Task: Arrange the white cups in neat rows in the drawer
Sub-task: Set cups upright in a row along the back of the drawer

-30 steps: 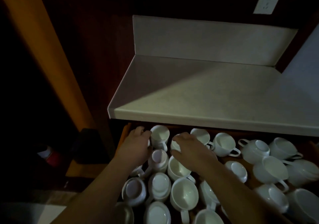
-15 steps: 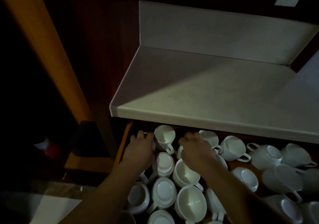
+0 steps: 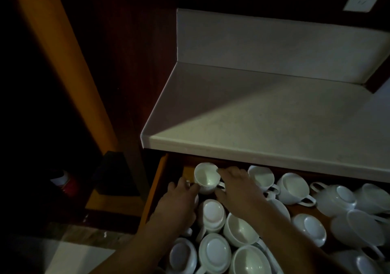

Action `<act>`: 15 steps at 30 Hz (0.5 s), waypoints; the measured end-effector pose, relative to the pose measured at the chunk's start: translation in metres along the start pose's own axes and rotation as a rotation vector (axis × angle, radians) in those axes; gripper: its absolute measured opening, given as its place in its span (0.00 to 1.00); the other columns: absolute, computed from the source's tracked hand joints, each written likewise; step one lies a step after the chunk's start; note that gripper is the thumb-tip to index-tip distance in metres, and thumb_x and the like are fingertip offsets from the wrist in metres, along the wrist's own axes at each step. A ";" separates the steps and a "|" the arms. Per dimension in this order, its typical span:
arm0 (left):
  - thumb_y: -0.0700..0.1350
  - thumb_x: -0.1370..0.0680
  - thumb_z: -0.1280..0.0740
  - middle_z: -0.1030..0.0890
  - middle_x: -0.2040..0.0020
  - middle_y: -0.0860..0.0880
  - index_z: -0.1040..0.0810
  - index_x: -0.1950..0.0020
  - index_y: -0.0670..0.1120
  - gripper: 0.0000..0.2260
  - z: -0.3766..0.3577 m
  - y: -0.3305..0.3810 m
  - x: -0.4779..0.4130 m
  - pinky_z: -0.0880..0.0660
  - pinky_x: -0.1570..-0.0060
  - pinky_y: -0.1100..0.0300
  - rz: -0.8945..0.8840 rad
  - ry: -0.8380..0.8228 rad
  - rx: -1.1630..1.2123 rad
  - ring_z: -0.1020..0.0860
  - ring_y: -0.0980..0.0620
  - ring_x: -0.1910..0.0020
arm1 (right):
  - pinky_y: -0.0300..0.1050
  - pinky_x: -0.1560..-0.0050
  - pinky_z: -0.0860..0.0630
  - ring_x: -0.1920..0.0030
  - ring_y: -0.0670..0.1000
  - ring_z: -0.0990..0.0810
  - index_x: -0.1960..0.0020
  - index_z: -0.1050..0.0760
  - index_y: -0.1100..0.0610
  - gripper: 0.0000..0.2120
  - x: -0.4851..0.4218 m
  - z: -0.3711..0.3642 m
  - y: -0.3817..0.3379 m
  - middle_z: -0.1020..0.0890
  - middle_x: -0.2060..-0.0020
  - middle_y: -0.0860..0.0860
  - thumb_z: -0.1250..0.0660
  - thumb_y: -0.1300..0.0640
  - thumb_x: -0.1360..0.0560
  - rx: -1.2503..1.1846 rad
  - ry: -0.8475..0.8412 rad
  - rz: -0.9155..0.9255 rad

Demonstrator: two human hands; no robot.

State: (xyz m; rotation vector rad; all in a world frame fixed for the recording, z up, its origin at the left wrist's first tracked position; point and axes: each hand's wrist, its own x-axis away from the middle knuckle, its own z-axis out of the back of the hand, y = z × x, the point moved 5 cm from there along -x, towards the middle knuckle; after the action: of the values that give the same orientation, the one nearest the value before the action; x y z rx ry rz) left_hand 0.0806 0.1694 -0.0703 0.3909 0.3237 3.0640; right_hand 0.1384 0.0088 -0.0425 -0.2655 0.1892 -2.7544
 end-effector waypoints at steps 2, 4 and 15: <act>0.46 0.23 0.32 0.39 0.26 0.44 0.42 0.23 0.54 0.31 -0.001 0.003 0.004 0.24 0.42 0.51 -0.005 0.008 -0.025 0.35 0.41 0.31 | 0.55 0.31 0.30 0.29 0.56 0.33 0.20 0.43 0.47 0.32 -0.013 -0.007 -0.009 0.33 0.27 0.52 0.39 0.39 0.21 -0.078 -0.025 -0.004; 0.45 0.24 0.32 0.39 0.25 0.44 0.45 0.23 0.54 0.33 -0.004 0.004 0.006 0.24 0.42 0.52 -0.010 0.021 -0.049 0.35 0.41 0.31 | 0.56 0.30 0.29 0.28 0.58 0.32 0.21 0.42 0.51 0.33 -0.025 -0.012 -0.019 0.33 0.27 0.55 0.38 0.39 0.21 -0.146 -0.058 -0.034; 0.45 0.26 0.30 0.33 0.31 0.50 0.38 0.25 0.58 0.31 -0.002 -0.005 0.006 0.26 0.49 0.59 -0.010 0.134 0.070 0.32 0.48 0.35 | 0.52 0.36 0.28 0.32 0.60 0.30 0.25 0.37 0.56 0.34 -0.030 -0.017 -0.023 0.31 0.31 0.56 0.35 0.38 0.23 -0.128 -0.106 -0.140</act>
State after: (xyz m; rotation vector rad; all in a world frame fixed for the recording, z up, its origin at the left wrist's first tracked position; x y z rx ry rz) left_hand 0.0747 0.1739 -0.0719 0.1856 0.4366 3.0825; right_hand 0.1546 0.0428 -0.0601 -0.4739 0.3312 -2.8606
